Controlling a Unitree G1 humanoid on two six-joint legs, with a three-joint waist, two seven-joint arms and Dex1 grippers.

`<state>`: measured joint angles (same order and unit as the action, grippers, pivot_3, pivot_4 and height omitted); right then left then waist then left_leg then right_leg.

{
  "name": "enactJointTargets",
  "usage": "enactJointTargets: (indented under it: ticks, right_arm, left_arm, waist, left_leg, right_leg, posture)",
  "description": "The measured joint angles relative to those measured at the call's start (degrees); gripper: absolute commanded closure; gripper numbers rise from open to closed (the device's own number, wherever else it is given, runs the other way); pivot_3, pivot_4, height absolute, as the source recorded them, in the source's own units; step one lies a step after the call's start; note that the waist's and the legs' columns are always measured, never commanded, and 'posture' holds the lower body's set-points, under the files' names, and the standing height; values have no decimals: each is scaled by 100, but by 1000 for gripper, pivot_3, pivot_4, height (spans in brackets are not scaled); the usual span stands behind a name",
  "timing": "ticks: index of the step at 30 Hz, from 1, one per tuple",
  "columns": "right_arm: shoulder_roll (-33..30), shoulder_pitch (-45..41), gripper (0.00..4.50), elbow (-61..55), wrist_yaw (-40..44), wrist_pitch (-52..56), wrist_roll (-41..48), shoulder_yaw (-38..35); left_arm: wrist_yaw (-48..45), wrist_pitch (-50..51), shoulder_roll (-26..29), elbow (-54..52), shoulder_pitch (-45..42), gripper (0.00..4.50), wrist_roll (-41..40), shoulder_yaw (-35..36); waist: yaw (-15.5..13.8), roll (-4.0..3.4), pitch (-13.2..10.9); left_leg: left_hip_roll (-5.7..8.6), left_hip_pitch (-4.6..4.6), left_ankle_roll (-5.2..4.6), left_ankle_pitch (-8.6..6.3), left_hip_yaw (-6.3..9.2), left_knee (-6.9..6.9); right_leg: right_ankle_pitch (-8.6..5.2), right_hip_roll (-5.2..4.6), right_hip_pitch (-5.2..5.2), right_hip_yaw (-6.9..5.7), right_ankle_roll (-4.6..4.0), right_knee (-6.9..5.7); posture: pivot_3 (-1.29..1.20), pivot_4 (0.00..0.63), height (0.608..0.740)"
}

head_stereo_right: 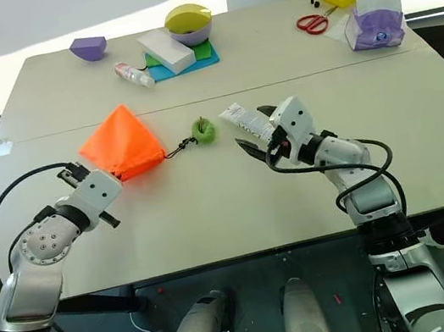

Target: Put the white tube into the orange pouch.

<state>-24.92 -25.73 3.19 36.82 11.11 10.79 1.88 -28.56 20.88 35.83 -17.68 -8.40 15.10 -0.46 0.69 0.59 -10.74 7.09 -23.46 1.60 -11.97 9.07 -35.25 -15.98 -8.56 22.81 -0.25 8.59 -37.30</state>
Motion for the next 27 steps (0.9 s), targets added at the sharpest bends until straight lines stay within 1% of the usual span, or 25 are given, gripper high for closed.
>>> enactJointTargets:
  ticks: [3,7,12,15,26,27]
  right_arm:
    - [3,-260,0,338,-263,403,-104,-21]
    - [3,-489,0,567,-242,1380,88,-68]
    - [-19,-749,0,628,-256,2099,180,-90]
    - [-45,-862,0,717,-331,2175,122,-90]
    - [-96,-842,0,1000,-312,2229,-55,-7]
    - [-93,-842,258,1004,-309,2229,-54,-7]
  left_arm:
    - [147,-60,-241,85,-229,4454,55,-208]
    - [269,-122,-467,301,-398,4454,69,-363]
    - [308,-161,-477,417,-470,4454,95,-487]
    - [323,-165,-477,417,-472,4454,99,-489]
    - [309,-159,-402,379,-357,4454,103,-485]
    - [310,-159,-398,378,-358,4495,103,-485]
  waist:
    - [1,0,0]
    - [34,0,0]
    - [24,0,0]
    - [12,0,0]
    - [18,0,0]
    - [16,0,0]
  left_leg:
    - [0,0,2,2,0,-1]
    - [-1,0,2,2,0,3]
    - [0,0,2,2,-1,3]
    - [0,-1,2,2,-1,2]
    - [0,-1,2,2,-1,2]
    - [0,-1,2,2,-1,2]
  right_leg:
    - [2,0,-1,0,-3,0]
    - [2,2,4,0,-3,-1]
    - [2,1,4,0,-3,0]
    - [2,0,3,0,-3,-1]
    - [2,1,3,0,-3,-1]
    - [2,0,3,0,-3,-1]
  posture:
    - [0,150,740]
    - [0,150,740]
    - [0,150,740]
    - [0,150,740]
    - [0,150,740]
    - [0,150,740]
